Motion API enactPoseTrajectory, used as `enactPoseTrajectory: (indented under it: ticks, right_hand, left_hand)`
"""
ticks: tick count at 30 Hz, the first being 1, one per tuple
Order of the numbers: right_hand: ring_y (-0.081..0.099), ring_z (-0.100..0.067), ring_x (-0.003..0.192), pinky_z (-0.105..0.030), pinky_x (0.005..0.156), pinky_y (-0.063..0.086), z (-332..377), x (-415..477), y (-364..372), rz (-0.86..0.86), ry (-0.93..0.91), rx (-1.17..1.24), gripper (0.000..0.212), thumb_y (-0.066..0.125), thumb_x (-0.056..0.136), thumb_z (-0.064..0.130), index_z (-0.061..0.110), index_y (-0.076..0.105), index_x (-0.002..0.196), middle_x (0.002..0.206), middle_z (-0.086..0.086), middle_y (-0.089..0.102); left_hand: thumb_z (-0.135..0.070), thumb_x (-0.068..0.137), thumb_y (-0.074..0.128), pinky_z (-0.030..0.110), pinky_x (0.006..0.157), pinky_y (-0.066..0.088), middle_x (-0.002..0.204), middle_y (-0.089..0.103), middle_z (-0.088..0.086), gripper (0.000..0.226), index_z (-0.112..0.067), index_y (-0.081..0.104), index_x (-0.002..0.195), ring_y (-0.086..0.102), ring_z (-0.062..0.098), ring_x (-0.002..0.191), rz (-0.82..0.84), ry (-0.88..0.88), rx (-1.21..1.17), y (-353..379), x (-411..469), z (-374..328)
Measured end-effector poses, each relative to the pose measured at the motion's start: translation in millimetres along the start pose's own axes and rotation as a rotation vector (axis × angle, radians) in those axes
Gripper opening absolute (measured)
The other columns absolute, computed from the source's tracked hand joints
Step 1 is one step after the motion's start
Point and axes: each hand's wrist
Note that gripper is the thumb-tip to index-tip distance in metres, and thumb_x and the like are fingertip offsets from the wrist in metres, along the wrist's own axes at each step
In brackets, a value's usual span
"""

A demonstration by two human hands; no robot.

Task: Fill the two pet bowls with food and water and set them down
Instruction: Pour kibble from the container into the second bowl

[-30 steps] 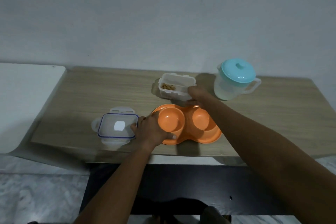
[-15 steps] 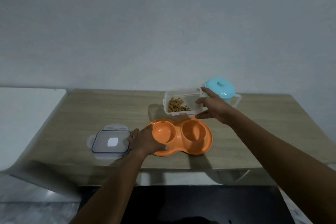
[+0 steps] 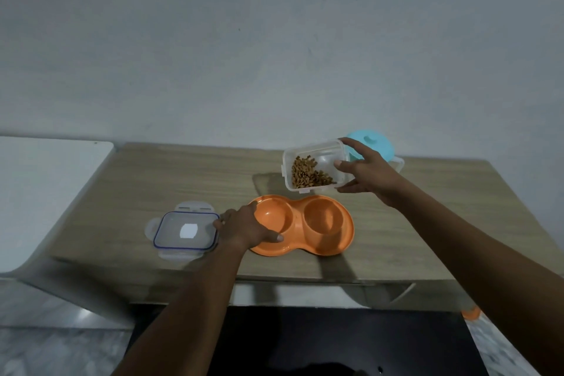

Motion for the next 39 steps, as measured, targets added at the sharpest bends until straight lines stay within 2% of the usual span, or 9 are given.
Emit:
enactPoseTrajectory:
  ticks: [5,10,14,20,22,30,32,36,39]
  right_hand:
    - [0.073,-0.039,0.095,-0.044,0.078,0.065,-3,-2,4,-0.007,-0.062,-0.049,0.061,0.072,0.094,0.017,0.039,0.048,0.145,0.119,-0.018,0.065]
    - [0.072,-0.025,0.09,-0.035,0.072,0.064,-2,-5,13,0.006,-0.131,-0.083,0.062,0.072,0.093,0.016,0.036,0.049,0.147,0.111,-0.012,0.068]
    - [0.071,-0.03,0.101,-0.047,0.077,0.065,-3,-4,19,-0.001,-0.206,-0.121,0.06,0.076,0.09,0.019,0.04,0.054,0.142,0.118,-0.012,0.063]
    - [0.051,-0.021,0.126,-0.044,0.072,0.065,-8,-3,28,-0.024,-0.333,-0.268,0.061,0.078,0.089,0.02,0.038,0.054,0.142,0.133,-0.001,0.055]
    - [0.049,-0.022,0.132,-0.047,0.076,0.064,-9,-1,29,-0.017,-0.347,-0.305,0.061,0.078,0.088,0.023,0.042,0.054,0.141,0.132,0.003,0.056]
    - [0.05,-0.019,0.132,-0.056,0.092,0.057,-8,-3,34,-0.012,-0.372,-0.373,0.064,0.08,0.086,0.027,0.048,0.053,0.14,0.132,0.013,0.055]
    - [0.051,-0.017,0.13,-0.055,0.094,0.056,-10,-4,34,-0.013,-0.382,-0.398,0.064,0.08,0.086,0.026,0.046,0.053,0.141,0.136,0.014,0.054]
    - [0.052,-0.018,0.129,-0.051,0.101,0.052,-12,-7,34,-0.032,-0.398,-0.438,0.065,0.079,0.086,0.024,0.042,0.052,0.142,0.144,0.002,0.057]
    - [0.053,-0.02,0.128,-0.037,0.101,0.045,-13,-8,35,-0.05,-0.417,-0.465,0.065,0.079,0.087,0.023,0.037,0.052,0.144,0.142,0.0,0.059]
  left_hand:
    - [-0.084,0.03,0.07,0.056,0.106,0.025,0.135,0.057,0.001,0.126,-0.039,0.04,0.144,0.039,0.031,0.133,-0.012,0.009,-0.024,1,0,3]
    - [-0.082,0.033,0.072,0.058,0.107,0.023,0.135,0.057,0.0,0.121,-0.041,0.041,0.143,0.037,0.03,0.136,-0.02,0.008,-0.047,2,-2,4]
    - [-0.075,0.043,0.078,0.057,0.108,0.022,0.138,0.054,0.002,0.114,-0.041,0.038,0.144,0.032,0.03,0.139,-0.026,0.013,-0.061,-1,-8,1]
    - [-0.075,0.046,0.078,0.061,0.112,0.014,0.144,0.049,0.001,0.114,-0.042,0.033,0.146,0.02,0.031,0.145,-0.007,0.023,-0.084,0,-8,3]
    - [-0.075,0.047,0.077,0.061,0.113,0.01,0.146,0.048,0.0,0.115,-0.042,0.031,0.147,0.016,0.031,0.147,-0.005,0.033,-0.083,2,-8,4]
    - [-0.074,0.05,0.077,0.061,0.114,0.008,0.148,0.045,-0.001,0.115,-0.042,0.028,0.149,0.013,0.032,0.147,-0.009,0.054,-0.093,3,-7,6]
    - [-0.074,0.05,0.077,0.062,0.113,0.008,0.148,0.046,-0.002,0.114,-0.044,0.028,0.148,0.014,0.032,0.147,-0.011,0.061,-0.097,3,-7,6]
    - [-0.077,0.048,0.075,0.063,0.112,0.01,0.148,0.047,-0.002,0.116,-0.044,0.027,0.149,0.016,0.032,0.147,-0.009,0.064,-0.099,6,-4,8]
    - [-0.076,0.048,0.075,0.062,0.112,0.012,0.147,0.047,-0.001,0.116,-0.045,0.027,0.148,0.016,0.032,0.146,-0.01,0.065,-0.103,6,-4,9]
Point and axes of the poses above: each hand's wrist, its own x-axis towards the middle knuckle, its own y-axis out of the palm, z = x × y
